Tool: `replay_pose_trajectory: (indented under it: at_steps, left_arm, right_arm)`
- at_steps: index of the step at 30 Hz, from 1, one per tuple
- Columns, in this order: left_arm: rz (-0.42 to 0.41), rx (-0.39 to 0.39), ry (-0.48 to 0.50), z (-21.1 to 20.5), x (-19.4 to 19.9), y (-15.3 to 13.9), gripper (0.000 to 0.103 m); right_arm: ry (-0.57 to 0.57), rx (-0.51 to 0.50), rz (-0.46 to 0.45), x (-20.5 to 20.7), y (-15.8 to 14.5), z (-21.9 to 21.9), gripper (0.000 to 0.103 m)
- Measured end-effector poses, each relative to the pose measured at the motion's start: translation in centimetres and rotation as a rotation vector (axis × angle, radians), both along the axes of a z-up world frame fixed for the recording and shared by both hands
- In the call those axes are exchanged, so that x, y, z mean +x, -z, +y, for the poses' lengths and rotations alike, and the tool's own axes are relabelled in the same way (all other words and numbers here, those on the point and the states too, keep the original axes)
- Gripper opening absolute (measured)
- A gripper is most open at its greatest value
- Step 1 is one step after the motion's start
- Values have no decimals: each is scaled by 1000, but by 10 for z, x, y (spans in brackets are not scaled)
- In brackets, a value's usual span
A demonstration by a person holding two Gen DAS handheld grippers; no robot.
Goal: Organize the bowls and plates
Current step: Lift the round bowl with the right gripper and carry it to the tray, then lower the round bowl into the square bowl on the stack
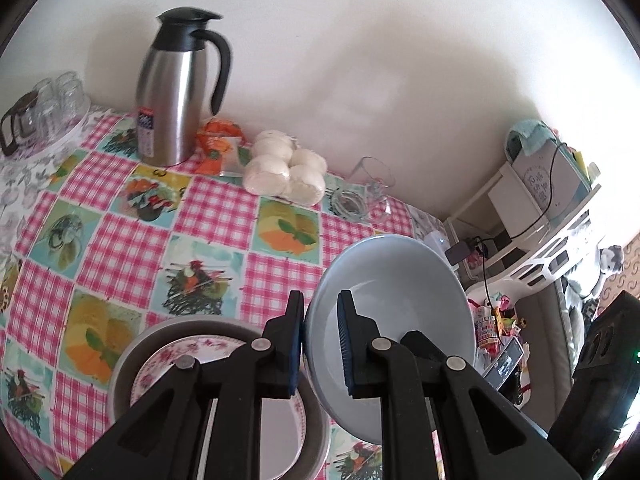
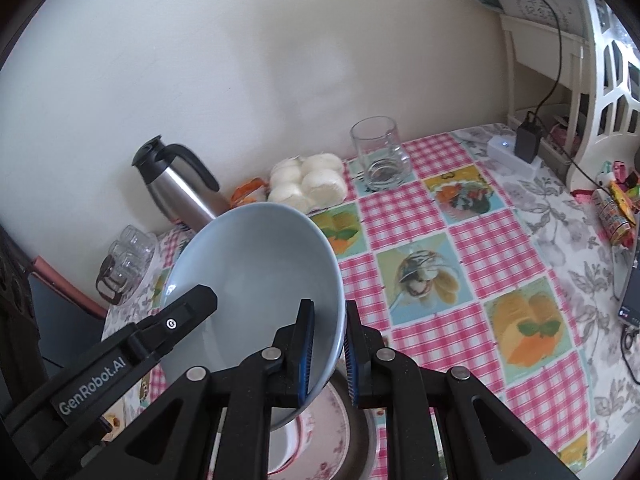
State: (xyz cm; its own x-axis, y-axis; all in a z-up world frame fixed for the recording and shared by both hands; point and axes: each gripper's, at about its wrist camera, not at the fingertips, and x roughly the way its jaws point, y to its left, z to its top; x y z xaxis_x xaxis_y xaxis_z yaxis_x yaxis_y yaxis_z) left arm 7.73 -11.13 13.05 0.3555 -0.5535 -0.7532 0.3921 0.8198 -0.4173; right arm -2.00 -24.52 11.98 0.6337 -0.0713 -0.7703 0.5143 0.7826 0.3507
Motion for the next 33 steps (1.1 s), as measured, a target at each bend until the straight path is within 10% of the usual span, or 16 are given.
replay_pose_trajectory:
  at_steps: [33]
  left_arm:
    - [139,59,-77,94,-10,60,16]
  right_arm:
    - [-141,18,163,8,57,91,18]
